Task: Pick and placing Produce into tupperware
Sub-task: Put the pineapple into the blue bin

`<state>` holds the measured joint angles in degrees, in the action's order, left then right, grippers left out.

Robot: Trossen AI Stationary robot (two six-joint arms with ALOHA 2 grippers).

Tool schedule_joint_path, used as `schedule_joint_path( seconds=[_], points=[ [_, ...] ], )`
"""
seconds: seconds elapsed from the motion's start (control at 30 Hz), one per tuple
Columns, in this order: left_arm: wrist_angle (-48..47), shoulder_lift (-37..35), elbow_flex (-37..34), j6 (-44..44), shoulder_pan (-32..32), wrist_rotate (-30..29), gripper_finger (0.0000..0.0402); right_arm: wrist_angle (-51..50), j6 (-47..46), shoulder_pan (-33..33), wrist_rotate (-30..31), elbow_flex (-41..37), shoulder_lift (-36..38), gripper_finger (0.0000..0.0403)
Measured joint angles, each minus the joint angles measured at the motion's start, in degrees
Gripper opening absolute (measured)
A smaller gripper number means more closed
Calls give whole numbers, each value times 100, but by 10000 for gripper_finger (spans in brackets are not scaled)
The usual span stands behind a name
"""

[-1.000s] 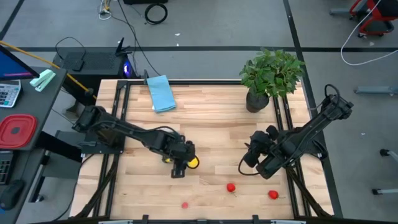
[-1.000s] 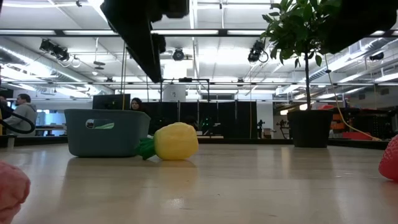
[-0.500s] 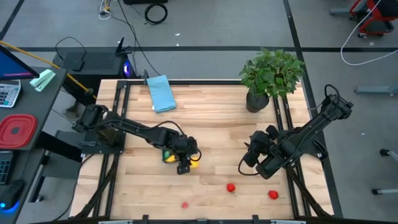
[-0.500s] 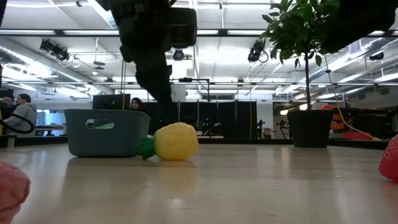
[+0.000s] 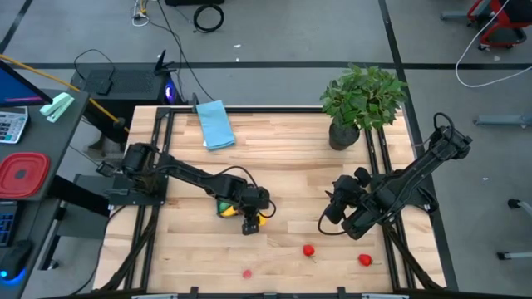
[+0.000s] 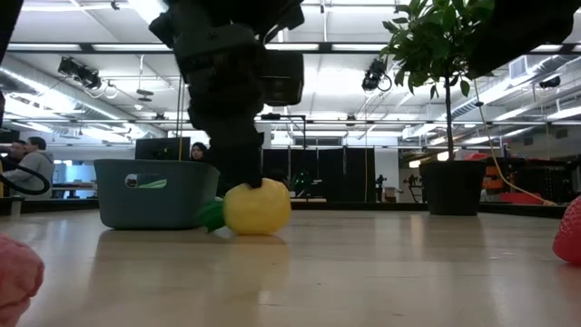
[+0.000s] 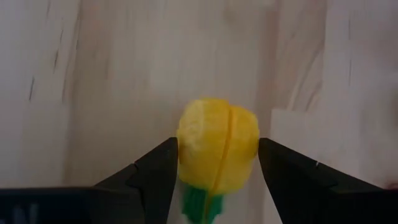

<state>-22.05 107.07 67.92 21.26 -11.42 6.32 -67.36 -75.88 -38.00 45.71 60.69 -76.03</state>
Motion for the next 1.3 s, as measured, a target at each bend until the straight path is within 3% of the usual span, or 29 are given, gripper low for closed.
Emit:
schedule_joint_path(
  seconds=[1.3],
  points=[
    [504, 345, 2, 22, -238, 194, 231, 103, 140, 0, 66, -2, 2, 185]
  ],
)
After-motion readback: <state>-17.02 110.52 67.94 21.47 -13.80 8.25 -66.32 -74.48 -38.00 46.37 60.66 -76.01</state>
